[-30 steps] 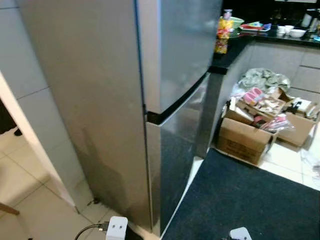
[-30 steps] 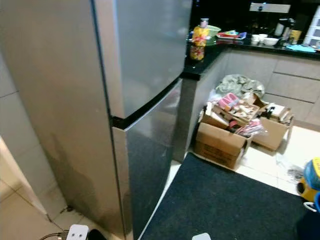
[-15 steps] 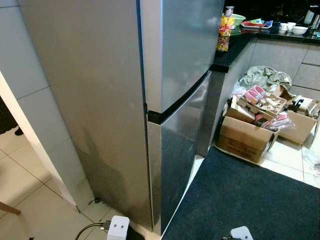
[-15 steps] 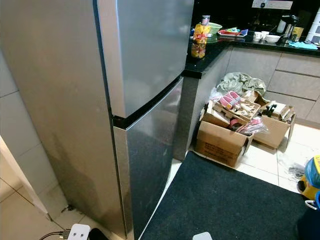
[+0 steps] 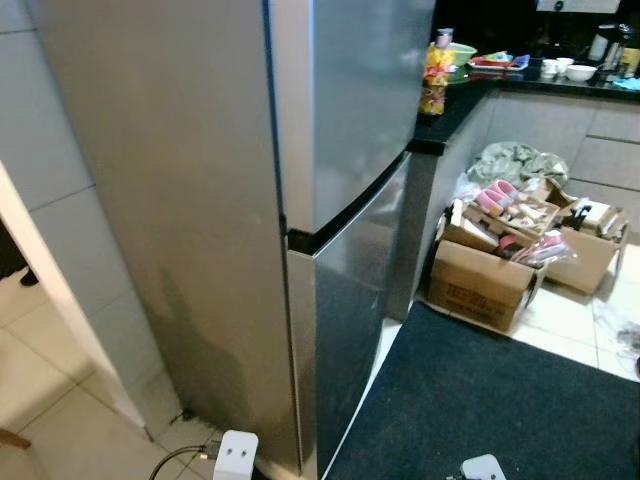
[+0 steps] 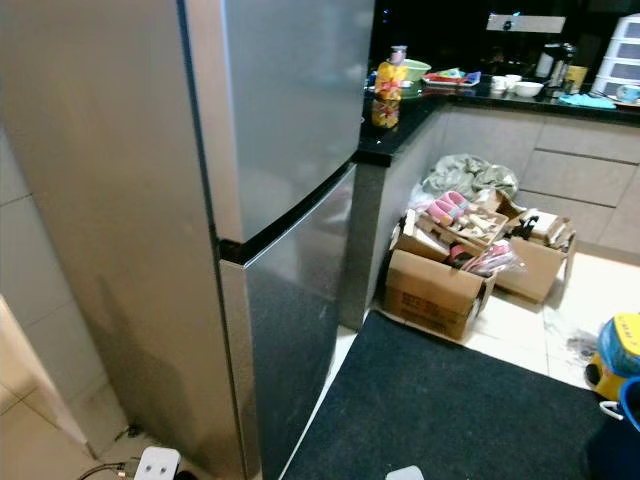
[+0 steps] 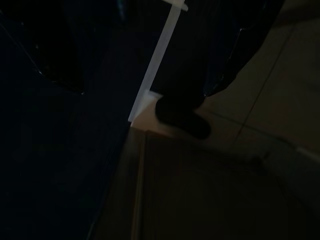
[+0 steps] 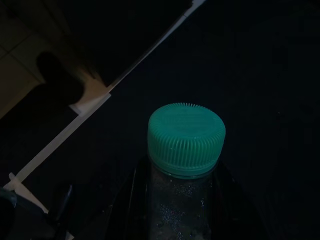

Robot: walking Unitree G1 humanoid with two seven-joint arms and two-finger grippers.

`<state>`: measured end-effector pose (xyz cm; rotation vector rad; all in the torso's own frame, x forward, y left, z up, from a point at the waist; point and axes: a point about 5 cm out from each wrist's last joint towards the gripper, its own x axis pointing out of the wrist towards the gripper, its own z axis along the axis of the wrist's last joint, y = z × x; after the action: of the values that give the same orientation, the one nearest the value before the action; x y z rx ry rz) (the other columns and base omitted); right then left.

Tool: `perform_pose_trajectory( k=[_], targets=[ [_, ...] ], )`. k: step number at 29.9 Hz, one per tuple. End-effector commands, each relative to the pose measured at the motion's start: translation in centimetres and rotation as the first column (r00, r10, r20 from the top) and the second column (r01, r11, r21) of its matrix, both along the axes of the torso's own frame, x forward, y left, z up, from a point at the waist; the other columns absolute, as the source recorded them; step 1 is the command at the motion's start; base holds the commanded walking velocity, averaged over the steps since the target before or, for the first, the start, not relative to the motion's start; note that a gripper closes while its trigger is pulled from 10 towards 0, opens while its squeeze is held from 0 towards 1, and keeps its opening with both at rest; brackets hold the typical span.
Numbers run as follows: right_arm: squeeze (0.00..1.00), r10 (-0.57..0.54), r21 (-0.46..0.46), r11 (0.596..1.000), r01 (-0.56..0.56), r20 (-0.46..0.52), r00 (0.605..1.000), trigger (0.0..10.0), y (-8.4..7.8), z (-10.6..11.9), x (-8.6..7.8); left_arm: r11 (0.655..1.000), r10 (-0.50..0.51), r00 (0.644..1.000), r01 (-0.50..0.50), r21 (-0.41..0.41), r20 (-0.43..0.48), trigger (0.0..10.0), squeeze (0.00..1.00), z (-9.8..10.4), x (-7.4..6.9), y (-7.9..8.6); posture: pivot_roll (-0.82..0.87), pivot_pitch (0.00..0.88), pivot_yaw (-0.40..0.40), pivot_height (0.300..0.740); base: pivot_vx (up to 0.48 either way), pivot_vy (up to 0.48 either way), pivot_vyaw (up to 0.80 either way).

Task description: Restocking fridge

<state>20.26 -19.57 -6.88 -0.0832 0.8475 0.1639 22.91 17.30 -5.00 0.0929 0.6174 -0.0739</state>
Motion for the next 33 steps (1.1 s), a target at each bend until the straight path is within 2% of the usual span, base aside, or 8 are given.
perform_pose_trajectory(
  k=[1, 7, 33],
  targets=[
    [0.00, 0.001, -0.008, 1.000, -0.001, 0.008, 1.000, 10.0, -0.28, 0.05, -0.05, 1.000, 0.002, 1.000, -0.002, 0.002, 0.006, 10.0, 0.00, 0.08, 0.03, 0.26, -0.07, 0.058, -0.006, 0.740, 0.435, 0.000, 0.00],
    [0.00, 0.002, -0.006, 1.000, -0.001, 0.009, 1.000, 10.0, -0.16, 0.05, -0.02, 1.000, -0.008, 1.000, 0.008, 0.017, 0.005, 10.0, 0.00, 0.07, 0.01, 0.30, -0.07, 0.059, -0.005, 0.740, 0.404, 0.000, 0.00],
    [0.00, -0.003, -0.010, 1.000, 0.003, 0.000, 1.000, 10.0, -0.38, -0.13, -0.42, 0.999, -0.033, 0.999, 0.032, 0.015, 0.041, 10.0, 0.00, 0.34, 0.17, -0.05, -0.07, 0.061, 0.000, 0.740, 0.000, 0.000, 0.00]
  ],
)
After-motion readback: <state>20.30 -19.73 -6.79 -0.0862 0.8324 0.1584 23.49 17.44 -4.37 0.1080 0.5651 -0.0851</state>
